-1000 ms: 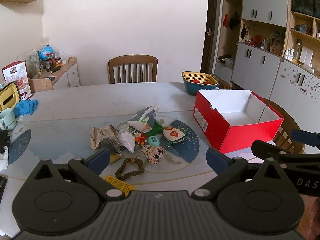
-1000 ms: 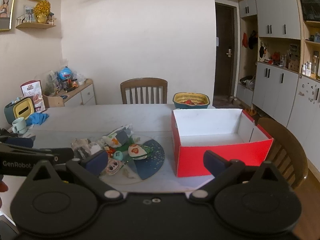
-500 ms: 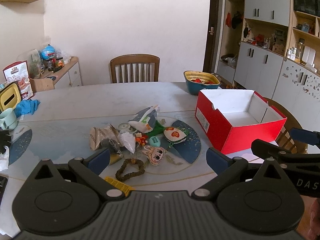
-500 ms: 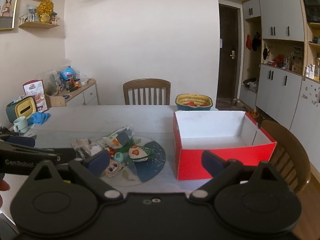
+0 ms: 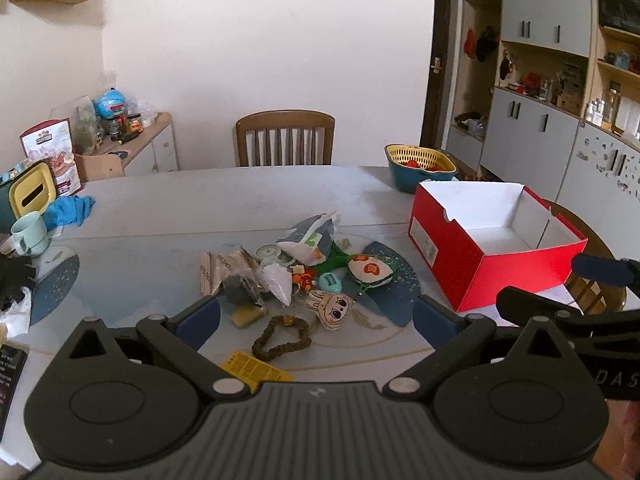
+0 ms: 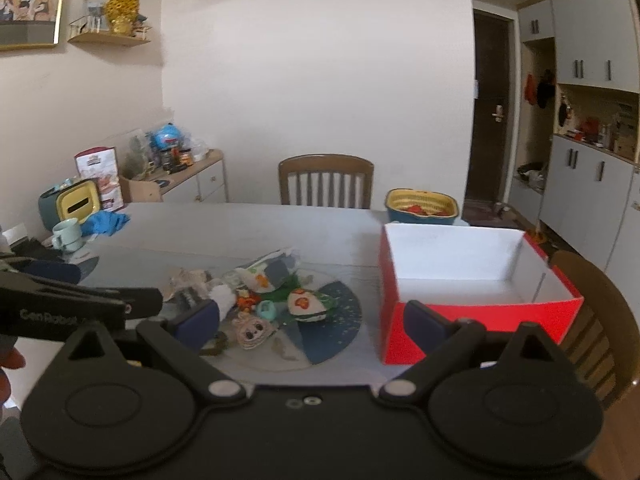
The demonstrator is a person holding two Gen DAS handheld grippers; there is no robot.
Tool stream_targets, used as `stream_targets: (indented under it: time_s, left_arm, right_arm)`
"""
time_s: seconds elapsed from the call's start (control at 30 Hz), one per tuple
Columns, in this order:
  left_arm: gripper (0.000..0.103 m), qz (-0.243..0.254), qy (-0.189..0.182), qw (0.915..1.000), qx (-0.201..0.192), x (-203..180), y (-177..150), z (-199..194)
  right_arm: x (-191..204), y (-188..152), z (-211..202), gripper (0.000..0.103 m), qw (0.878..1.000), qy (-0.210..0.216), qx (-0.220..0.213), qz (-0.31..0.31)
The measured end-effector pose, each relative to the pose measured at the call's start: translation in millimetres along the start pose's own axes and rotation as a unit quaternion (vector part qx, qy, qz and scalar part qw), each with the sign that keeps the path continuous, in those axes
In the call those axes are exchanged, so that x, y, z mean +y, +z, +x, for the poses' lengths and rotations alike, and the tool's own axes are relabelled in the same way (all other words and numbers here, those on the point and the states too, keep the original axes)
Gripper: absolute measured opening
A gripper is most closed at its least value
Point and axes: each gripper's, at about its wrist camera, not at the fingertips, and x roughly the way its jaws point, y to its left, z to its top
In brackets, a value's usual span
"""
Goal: Organize objects
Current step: 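Grasp the yellow rectangular package with the left tool while the right tool grasps the cartoon-face plush doll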
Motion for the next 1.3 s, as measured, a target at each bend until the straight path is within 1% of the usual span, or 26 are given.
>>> stream_targets:
  time_s: [0.13,0.27,0.37,0.5,0.63,0.77,0.87,0.97,1.03,1.13,1.23,1.3]
  left_arm:
    - [0.103,0.007,-0.005,0.9998,0.018,18.5,-11.0,20.3]
    - [0.103,0.023,-0.009,0.9986,0.048,37.7,-28.4,53.1]
    - [0.103,0.034,-0.015,0.9968,0.071,50.0,-41.1,74.9]
    - [0.103,0.044,-0.030,0.9945,0.091,64.0,-53.7,97.8]
    - [0.103,0.070,-0.055,0.9892,0.117,69.2,-62.5,119.8]
    - [0.103,0.101,-0.071,0.9846,0.124,69.9,-67.0,134.1]
    - [0.102,0.111,-0.082,0.9817,0.132,73.8,-68.7,142.4]
    - [0.097,0.115,-0.099,0.9784,0.140,76.6,-69.9,149.1]
    - [0.094,0.121,-0.107,0.9761,0.145,76.8,-71.1,152.9]
    - [0.090,0.131,-0.111,0.9741,0.147,78.0,-72.5,157.2]
    - [0.085,0.134,-0.117,0.9722,0.152,81.5,-73.8,160.8]
    - [0.078,0.140,-0.123,0.9705,0.153,82.9,-74.1,162.8]
  right_arm:
    - [5.4,1.3,15.5,0.097,1.000,0.014,0.016,0.001]
    - [13.3,-1.0,37.1,0.096,0.999,0.018,0.036,-0.004]
    - [19.7,-5.2,60.4,0.092,0.998,0.025,0.061,0.001]
    - [29.2,-9.8,88.4,0.084,0.996,0.024,0.084,0.000]
    - [38.4,-14.2,115.4,0.082,0.994,0.022,0.103,-0.009]
    - [44.3,-16.4,144.7,0.079,0.992,0.017,0.127,-0.006]
    - [49.9,-17.0,163.9,0.074,0.990,0.014,0.141,-0.013]
    - [52.5,-17.5,182.3,0.070,0.988,0.014,0.152,-0.013]
    - [54.0,-18.1,194.4,0.060,0.987,0.009,0.163,-0.001]
    - [58.0,-17.8,209.4,0.059,0.984,0.008,0.175,0.010]
    - [66.2,-17.7,220.0,0.059,0.983,0.007,0.181,0.007]
    - [71.2,-18.0,225.5,0.059,0.983,0.008,0.185,0.007]
